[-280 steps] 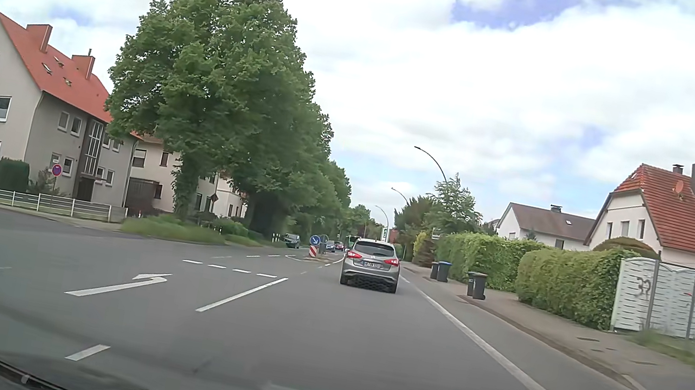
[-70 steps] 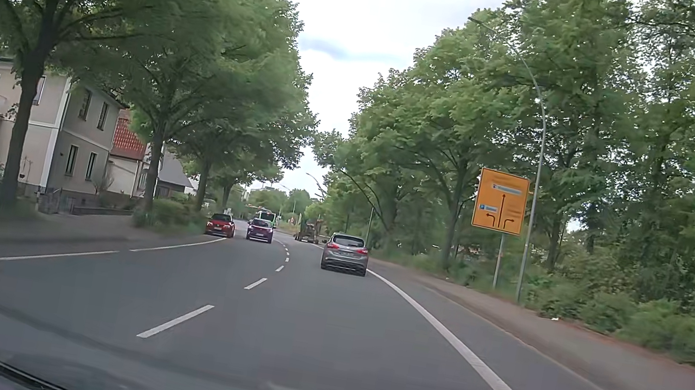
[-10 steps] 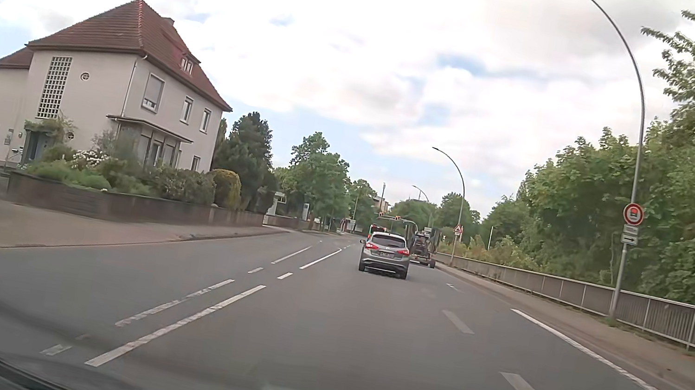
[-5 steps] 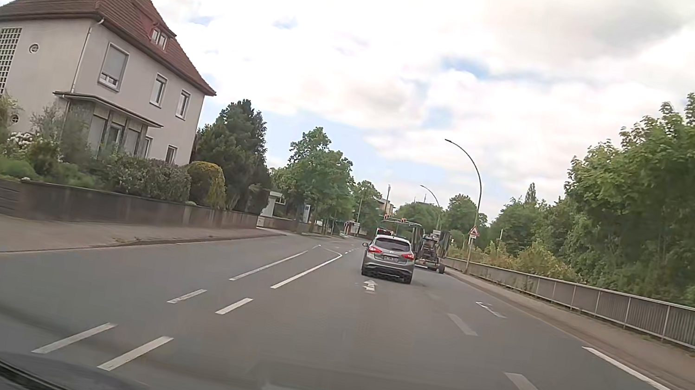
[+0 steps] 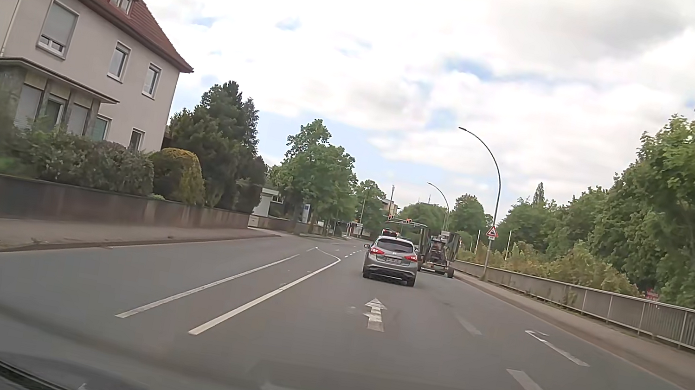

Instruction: Follow the waypoints while adhering to traffic rules and regulations

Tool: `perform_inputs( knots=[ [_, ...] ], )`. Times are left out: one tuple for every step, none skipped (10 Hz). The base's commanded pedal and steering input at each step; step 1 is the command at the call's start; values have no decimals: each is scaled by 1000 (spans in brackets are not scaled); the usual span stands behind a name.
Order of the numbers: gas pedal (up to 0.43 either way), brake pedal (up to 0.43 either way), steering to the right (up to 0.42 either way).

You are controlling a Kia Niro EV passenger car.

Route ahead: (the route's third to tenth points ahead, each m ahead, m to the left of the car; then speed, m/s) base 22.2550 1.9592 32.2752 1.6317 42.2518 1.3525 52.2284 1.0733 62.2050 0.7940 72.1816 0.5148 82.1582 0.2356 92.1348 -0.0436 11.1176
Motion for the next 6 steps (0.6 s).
perform_inputs(
  knots=[
    [79, 0, -1],
    [79, 0, 0],
    [79, 0, 1],
    [79, 0, 1],
    [79, 0, 1],
    [79, 0, 1]
  ],
)
